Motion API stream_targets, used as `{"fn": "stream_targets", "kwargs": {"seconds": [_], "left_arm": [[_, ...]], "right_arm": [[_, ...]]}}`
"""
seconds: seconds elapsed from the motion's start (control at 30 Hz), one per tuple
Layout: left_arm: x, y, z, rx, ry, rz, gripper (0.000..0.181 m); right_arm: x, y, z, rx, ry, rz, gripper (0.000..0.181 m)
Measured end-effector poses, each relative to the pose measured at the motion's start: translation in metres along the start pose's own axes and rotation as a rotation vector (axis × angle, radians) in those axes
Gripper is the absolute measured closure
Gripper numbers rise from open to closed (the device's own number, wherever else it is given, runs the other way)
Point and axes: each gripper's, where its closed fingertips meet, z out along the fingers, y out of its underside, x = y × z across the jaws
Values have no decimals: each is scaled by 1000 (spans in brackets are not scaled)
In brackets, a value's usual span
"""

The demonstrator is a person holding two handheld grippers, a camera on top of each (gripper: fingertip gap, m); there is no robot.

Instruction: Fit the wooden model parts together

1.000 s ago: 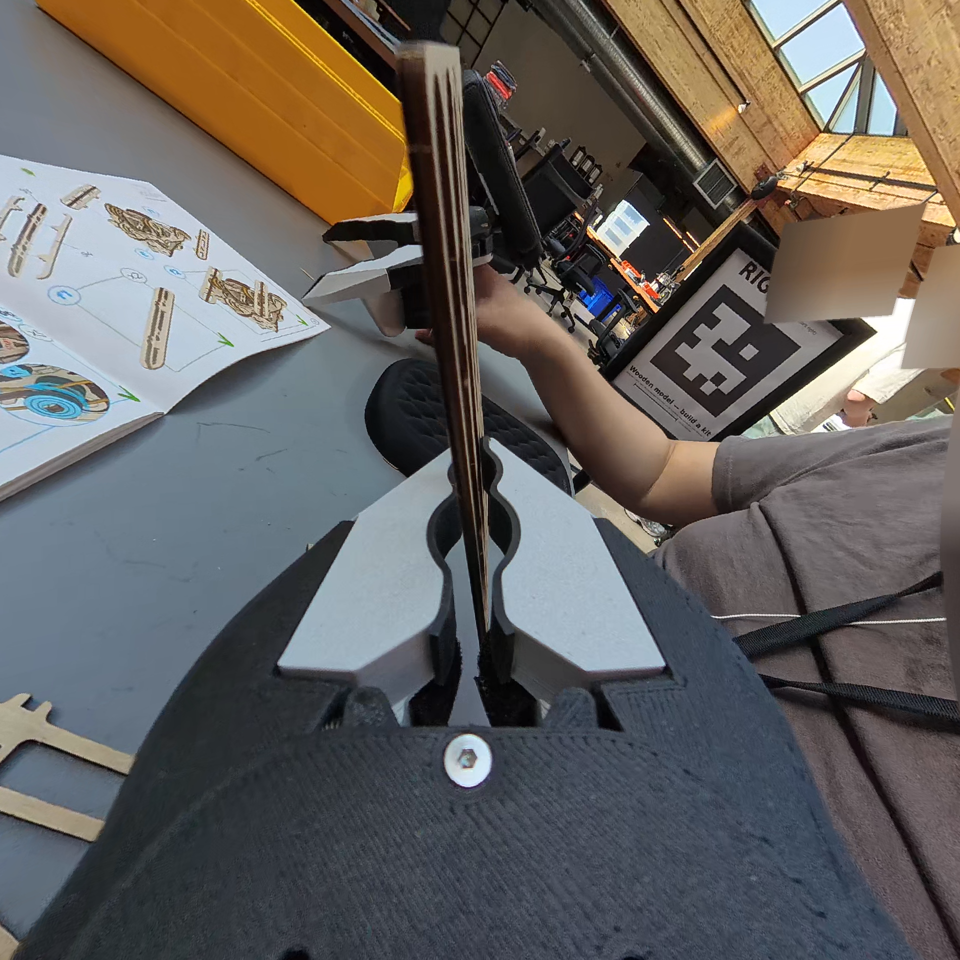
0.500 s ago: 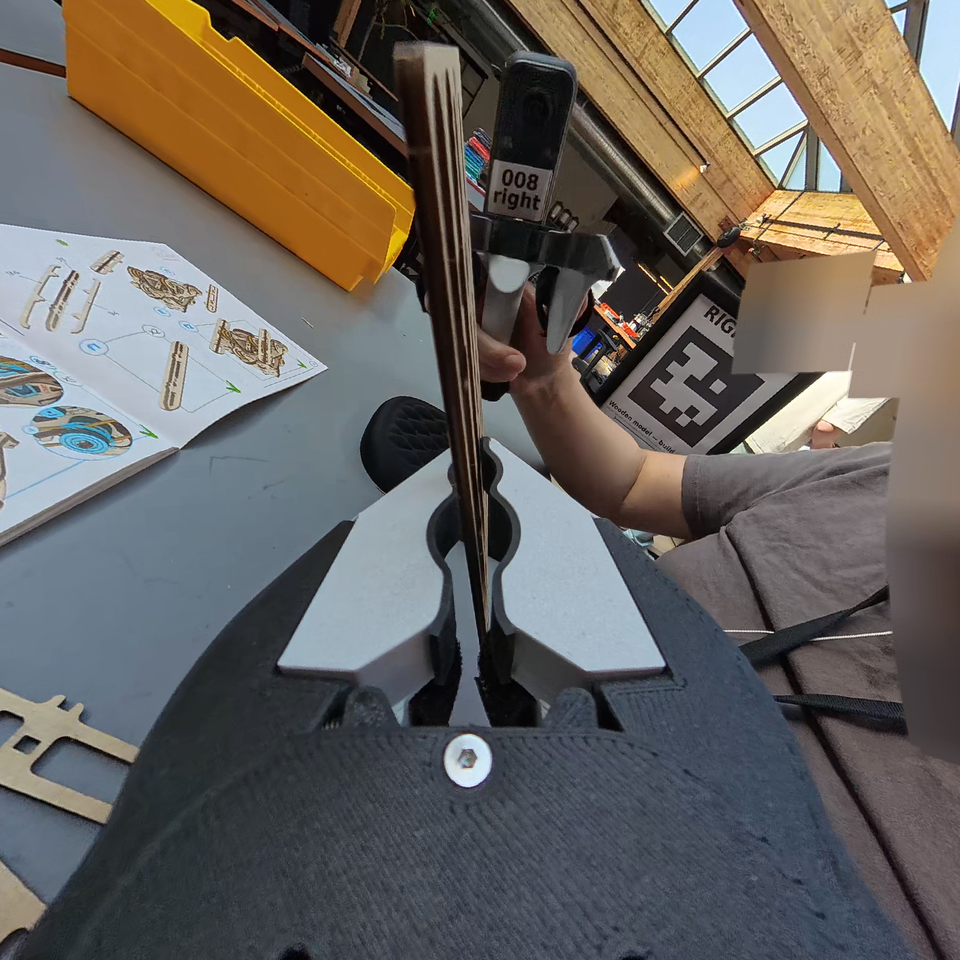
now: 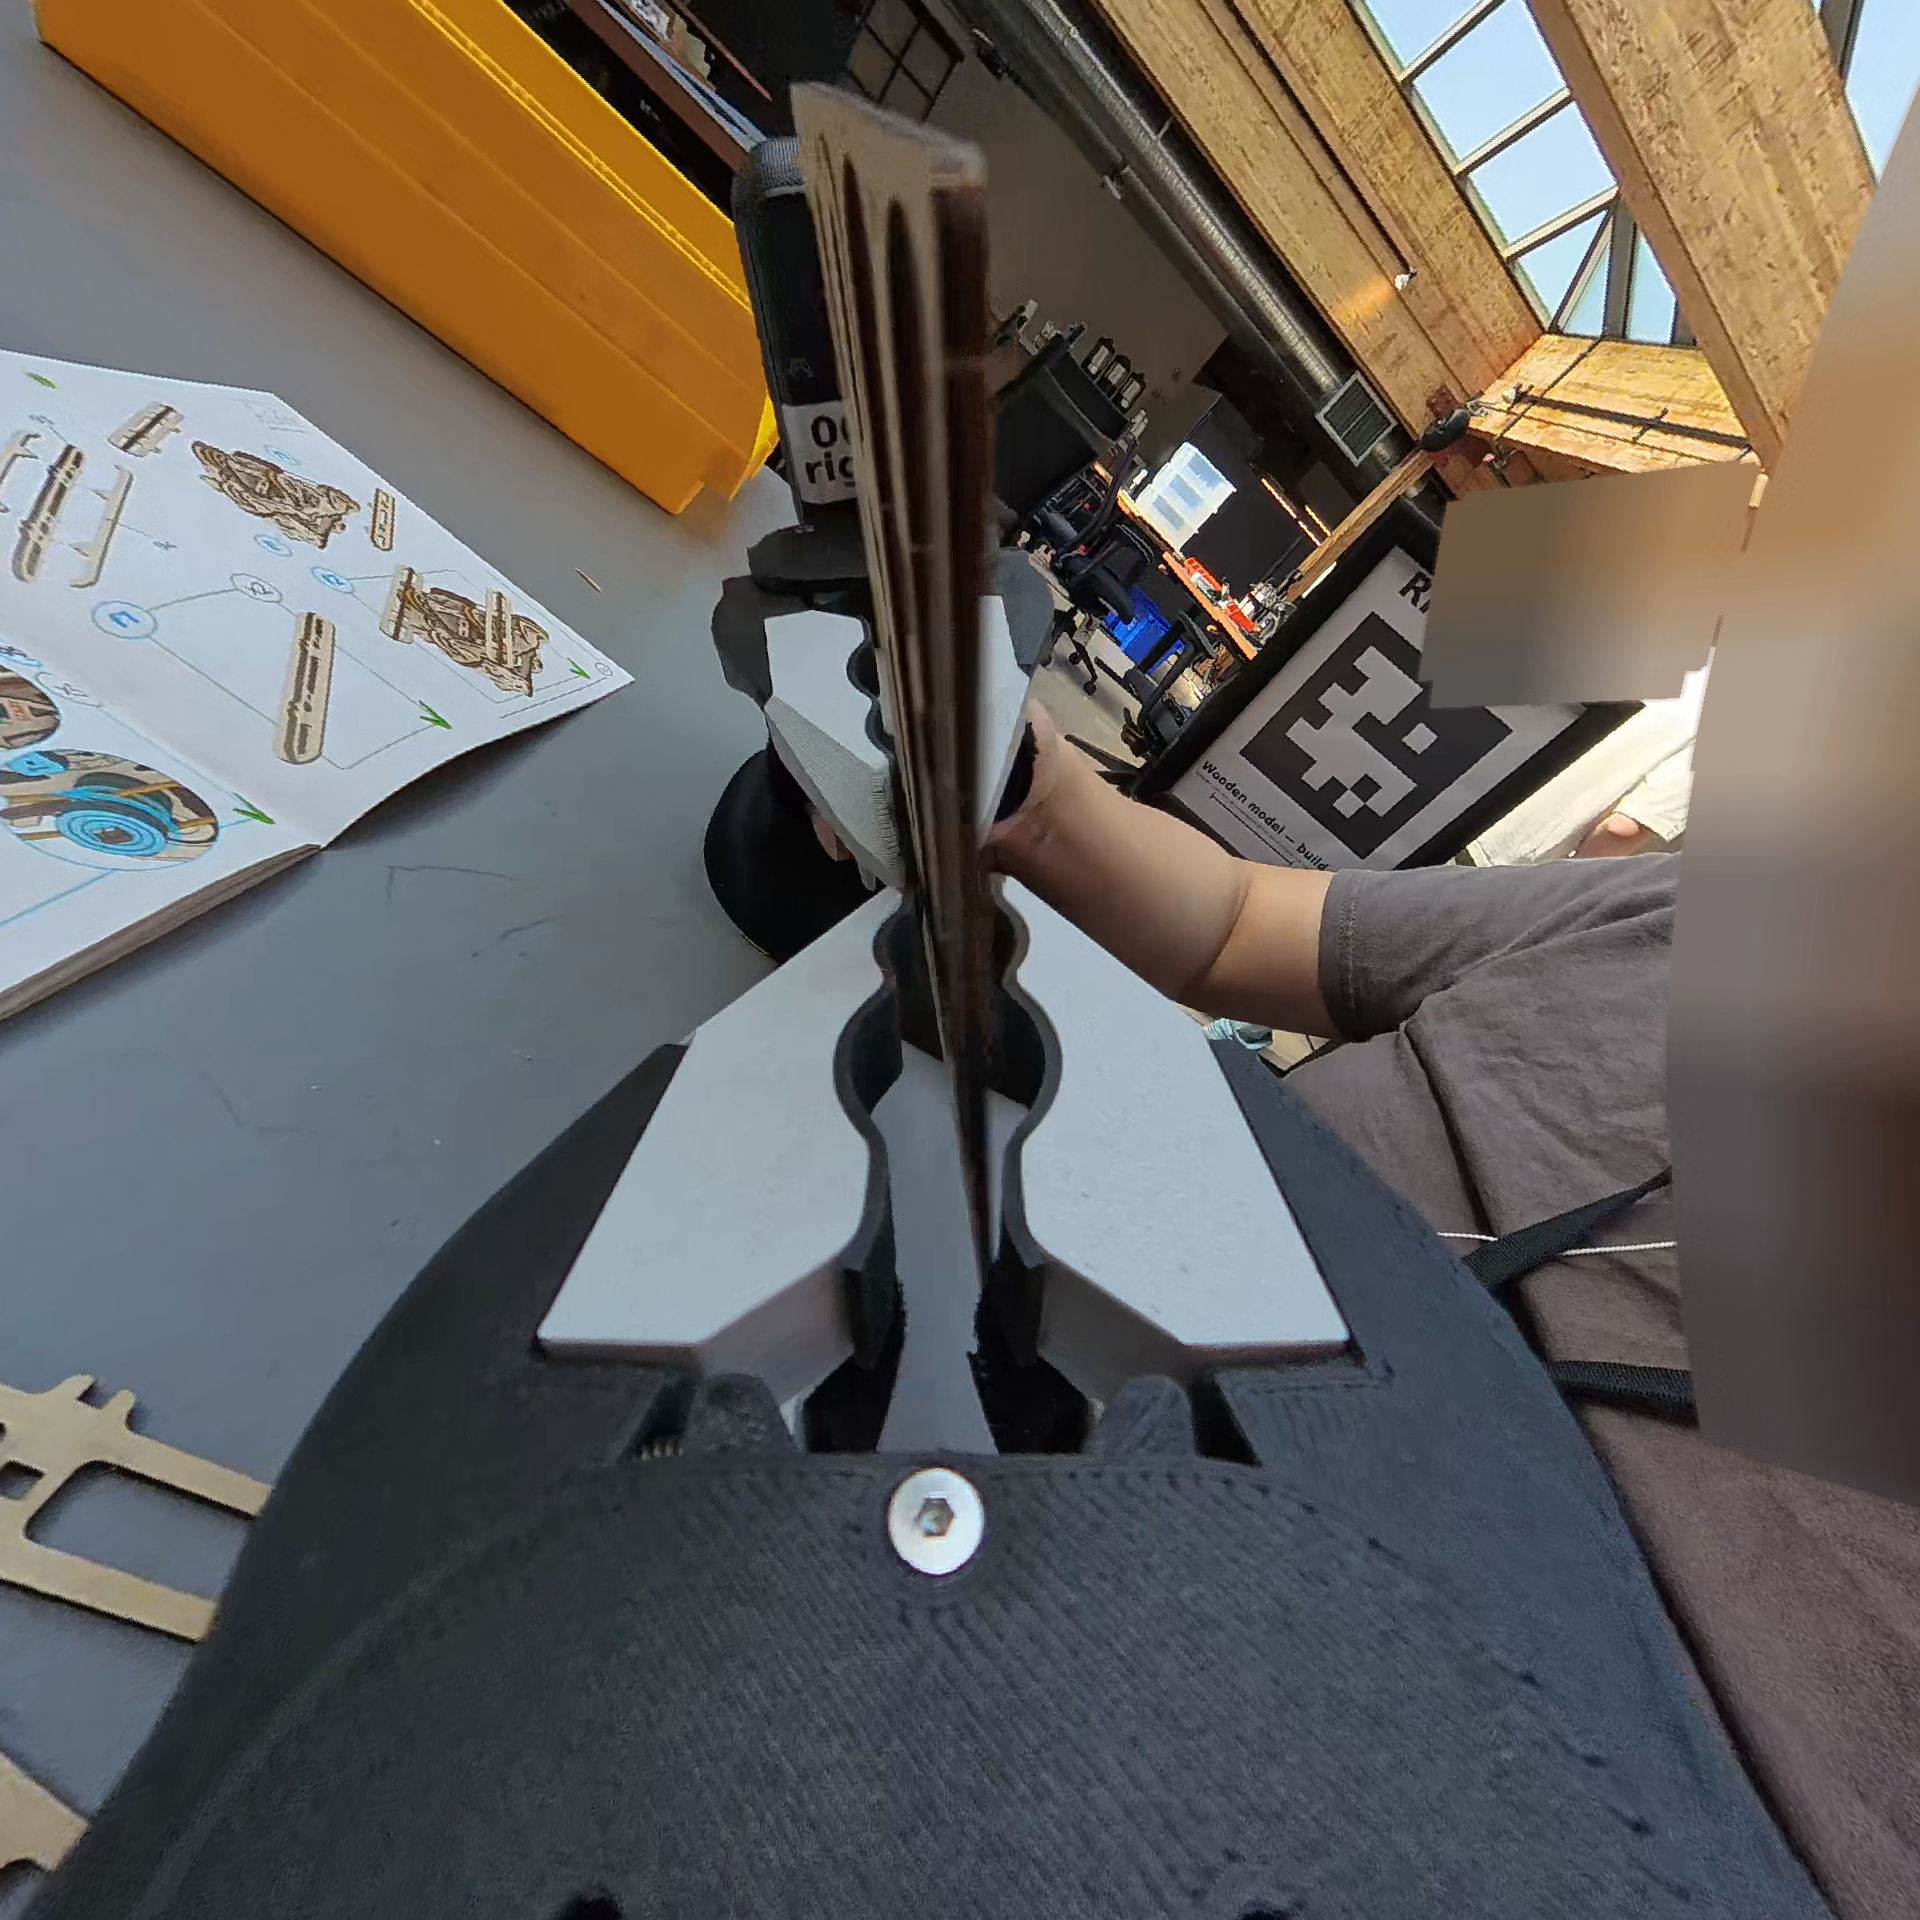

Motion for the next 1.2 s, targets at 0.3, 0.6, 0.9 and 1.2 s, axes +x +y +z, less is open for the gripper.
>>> {"fn": "stream_targets", "kwargs": {"seconds": [0.3, 0.6, 0.9, 1.2], "left_arm": [[-2, -2, -5, -1, -1, -4, 176], [-8, 16, 5, -90, -19, -27, 181], [-9, 23, 6, -136, -38, -21, 181], [-11, 24, 6, -136, -31, -15, 181]], "right_arm": [[-1, -8, -9, 68, 13, -6, 181], [3, -14, -11, 116, 53, -26, 181], [6, 10, 5, -41, 113, -89, 181], [7, 7, 1, -13, 81, -13, 181]]}}
